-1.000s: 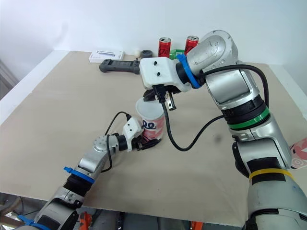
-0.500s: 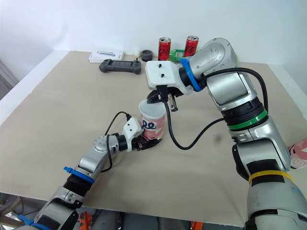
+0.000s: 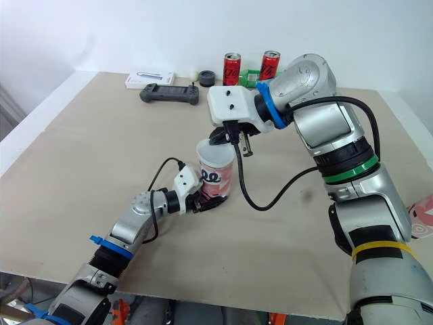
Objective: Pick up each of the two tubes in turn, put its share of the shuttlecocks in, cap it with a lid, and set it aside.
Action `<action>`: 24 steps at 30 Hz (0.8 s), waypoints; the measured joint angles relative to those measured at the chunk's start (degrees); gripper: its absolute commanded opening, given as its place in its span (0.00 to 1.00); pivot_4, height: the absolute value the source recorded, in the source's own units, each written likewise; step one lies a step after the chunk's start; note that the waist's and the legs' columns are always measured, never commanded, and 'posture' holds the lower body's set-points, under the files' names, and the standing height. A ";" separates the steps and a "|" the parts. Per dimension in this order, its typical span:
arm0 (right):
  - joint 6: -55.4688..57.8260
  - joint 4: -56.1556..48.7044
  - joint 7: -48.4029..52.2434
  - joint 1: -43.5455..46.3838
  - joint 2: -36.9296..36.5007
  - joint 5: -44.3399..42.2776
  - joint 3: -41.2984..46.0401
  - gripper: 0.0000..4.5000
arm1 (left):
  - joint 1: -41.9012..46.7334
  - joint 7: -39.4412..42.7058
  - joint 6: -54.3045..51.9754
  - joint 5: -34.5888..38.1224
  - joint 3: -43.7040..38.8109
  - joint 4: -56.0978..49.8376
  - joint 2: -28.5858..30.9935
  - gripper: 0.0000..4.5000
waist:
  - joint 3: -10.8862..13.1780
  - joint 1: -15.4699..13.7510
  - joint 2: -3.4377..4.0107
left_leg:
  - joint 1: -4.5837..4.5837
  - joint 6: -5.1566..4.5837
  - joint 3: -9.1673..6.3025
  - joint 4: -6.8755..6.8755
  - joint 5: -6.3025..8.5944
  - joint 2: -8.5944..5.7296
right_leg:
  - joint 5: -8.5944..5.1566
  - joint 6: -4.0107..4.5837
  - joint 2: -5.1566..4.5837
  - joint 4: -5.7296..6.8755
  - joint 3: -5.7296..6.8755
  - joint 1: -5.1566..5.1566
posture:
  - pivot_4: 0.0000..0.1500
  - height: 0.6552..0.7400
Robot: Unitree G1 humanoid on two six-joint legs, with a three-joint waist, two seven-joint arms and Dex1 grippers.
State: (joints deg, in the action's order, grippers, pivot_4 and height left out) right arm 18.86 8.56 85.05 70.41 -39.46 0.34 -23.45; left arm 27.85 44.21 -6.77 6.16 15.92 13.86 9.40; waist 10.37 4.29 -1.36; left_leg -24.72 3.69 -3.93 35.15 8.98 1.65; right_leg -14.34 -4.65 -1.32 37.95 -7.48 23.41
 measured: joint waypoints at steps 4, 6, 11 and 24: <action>0.01 -0.48 0.09 -0.13 -0.22 0.01 0.00 0.01 | 0.00 0.00 0.00 -0.01 0.00 0.00 0.00 0.68 | 0.00 0.00 0.00 | 0.00 0.00 0.00 0.00 0.00 0.00 | 0.00 0.00 0.00 0.00 0.00 0.00 | 1.00 1.00; 0.02 -0.59 0.10 -0.20 -0.23 0.02 -0.01 0.01 | 0.00 0.01 0.01 0.00 0.00 -0.01 0.01 0.68 | 0.00 0.00 0.00 | 0.00 0.00 0.00 0.00 0.00 0.00 | 0.00 0.00 0.00 0.00 0.00 0.00 | 1.00 1.00; -0.01 -0.61 0.10 -0.27 -0.24 0.05 -0.01 0.01 | 0.00 0.01 0.00 -0.01 0.00 -0.02 0.02 0.68 | 0.00 0.00 0.00 | 0.00 0.00 0.00 0.00 0.00 0.00 | 0.00 0.00 0.00 0.00 0.00 0.00 | 1.00 1.00; -0.66 -0.57 -0.25 -0.30 -0.69 0.94 0.89 0.88 | -0.01 0.00 -0.75 -0.01 0.00 -0.43 0.13 0.68 | 0.00 0.00 0.00 | 0.03 0.00 0.00 -0.02 0.00 0.00 | -0.01 0.00 0.00 0.00 0.00 -0.01 | 1.00 1.00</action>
State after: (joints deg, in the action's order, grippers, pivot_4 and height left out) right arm 18.20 7.99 84.80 70.11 -40.15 1.28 -22.55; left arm 27.84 44.21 -7.53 6.15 15.92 13.43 9.53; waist 10.37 4.29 -1.36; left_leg -24.70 3.69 -3.93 35.12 8.98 1.65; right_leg -14.34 -4.65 -1.32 37.95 -7.48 23.40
